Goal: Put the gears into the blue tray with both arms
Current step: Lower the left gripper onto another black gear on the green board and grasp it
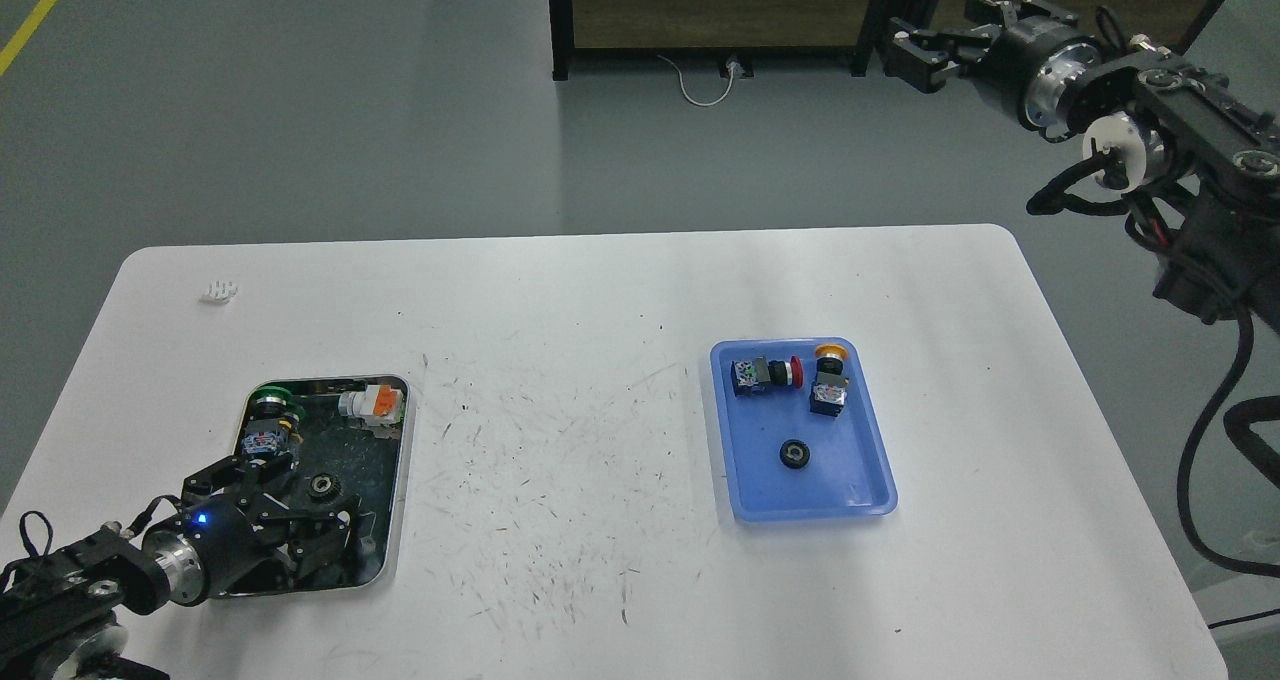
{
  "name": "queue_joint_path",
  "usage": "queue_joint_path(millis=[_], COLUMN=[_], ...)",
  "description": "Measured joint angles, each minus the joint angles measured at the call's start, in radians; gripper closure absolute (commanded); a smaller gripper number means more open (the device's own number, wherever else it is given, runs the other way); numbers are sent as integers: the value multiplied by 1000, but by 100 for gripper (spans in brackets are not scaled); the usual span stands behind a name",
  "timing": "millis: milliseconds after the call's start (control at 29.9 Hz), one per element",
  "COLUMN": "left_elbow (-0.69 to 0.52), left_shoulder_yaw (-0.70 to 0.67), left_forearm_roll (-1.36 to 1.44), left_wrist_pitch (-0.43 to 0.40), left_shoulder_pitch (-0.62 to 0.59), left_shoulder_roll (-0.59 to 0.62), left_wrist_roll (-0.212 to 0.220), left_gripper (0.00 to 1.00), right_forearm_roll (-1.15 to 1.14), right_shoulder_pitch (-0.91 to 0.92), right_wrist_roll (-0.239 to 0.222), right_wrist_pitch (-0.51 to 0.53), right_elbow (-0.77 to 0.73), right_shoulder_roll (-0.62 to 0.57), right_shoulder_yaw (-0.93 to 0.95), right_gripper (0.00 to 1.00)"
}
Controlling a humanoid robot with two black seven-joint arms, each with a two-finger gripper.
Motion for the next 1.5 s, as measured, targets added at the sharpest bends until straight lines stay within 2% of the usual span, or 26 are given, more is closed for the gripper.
queue_joint_path(millis=[401,869,1070,1170,1505], left_elbow=[-2,0,0,-1,-20], left_shoulder_yaw=[0,18,22,23,13], left_forearm_roll=[-2,-1,-1,-1,-4], left_wrist_pitch=[-7,-7,-9,-13,-28], left_shoulder_pitch=[-7,-9,-14,-16,-31], left_shoulder_roll=[-4,-2,0,1,15], left_wrist_roll=[6,9,11,12,14], left_gripper=[36,53,68,72,76], right_forearm_roll=[-1,-2,-3,-4,-4], right_shoulder_pitch=[-1,-1,-1,-1,-1], right_wrist_roll=[0,0,0,0,0], right_wrist_pitch=[1,1,0,0,-1], right_elbow=[0,1,1,1,1], right_shoulder_roll=[-3,-3,-3,-3,-3], right_shoulder_yaw=[0,0,0,0,0], right_gripper=[14,14,14,14,14])
